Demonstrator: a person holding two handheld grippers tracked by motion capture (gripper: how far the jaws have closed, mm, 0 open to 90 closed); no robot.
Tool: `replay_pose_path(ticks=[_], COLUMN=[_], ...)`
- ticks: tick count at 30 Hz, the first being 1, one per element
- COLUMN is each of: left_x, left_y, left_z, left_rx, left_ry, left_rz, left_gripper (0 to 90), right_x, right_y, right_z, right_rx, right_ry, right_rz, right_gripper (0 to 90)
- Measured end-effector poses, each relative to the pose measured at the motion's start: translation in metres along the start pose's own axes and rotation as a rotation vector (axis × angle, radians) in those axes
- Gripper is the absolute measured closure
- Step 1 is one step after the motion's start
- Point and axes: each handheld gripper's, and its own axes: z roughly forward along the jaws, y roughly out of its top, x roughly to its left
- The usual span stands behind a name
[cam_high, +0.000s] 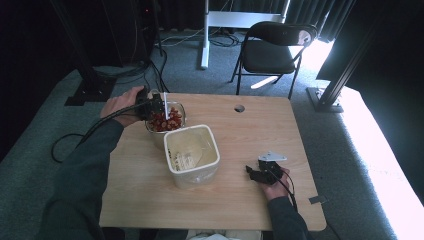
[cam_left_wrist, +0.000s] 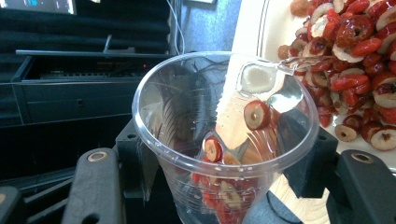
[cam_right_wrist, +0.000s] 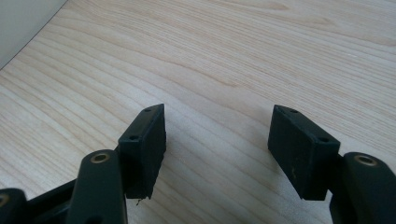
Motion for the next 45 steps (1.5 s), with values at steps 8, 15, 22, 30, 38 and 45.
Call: replay_pose_path(ticks=[8,15,22,30,38,45], left_x=[0.0,0.0,-0.001,0.001,0.001,0.002], left_y=[0.008,0.005,0.014,0.015,0.014,0.014], left_z=[-0.003,0.0,-0.003,-0.004,-0.004,-0.004], left_rx=[0.006,0.033,0.038,0.05,0.061,0.067], left_ry=[0.013,0.013,0.035,0.039,0.04,0.047], left_rz=[0.05,0.064,0.13,0.154,0.167,0.178], left_gripper=[37.9,37.9,37.9,37.9,37.9,37.9], right_x=[0.0,0.0,0.0,0.0,0.0,0.0], right_y=[0.0,0.0,0.0,0.0,0.0,0.0], right_z=[0.0,0.0,0.0,0.0,0.0,0.0], right_rx=[0.0,0.0,0.0,0.0,0.0,0.0], right_ry=[0.0,0.0,0.001,0.0,0.001,0.001], right_rz=[0.001,0.001,-0.001,-0.002,-0.002,-0.001], right_gripper=[36.4,36.3,36.2,36.2,36.2,36.2])
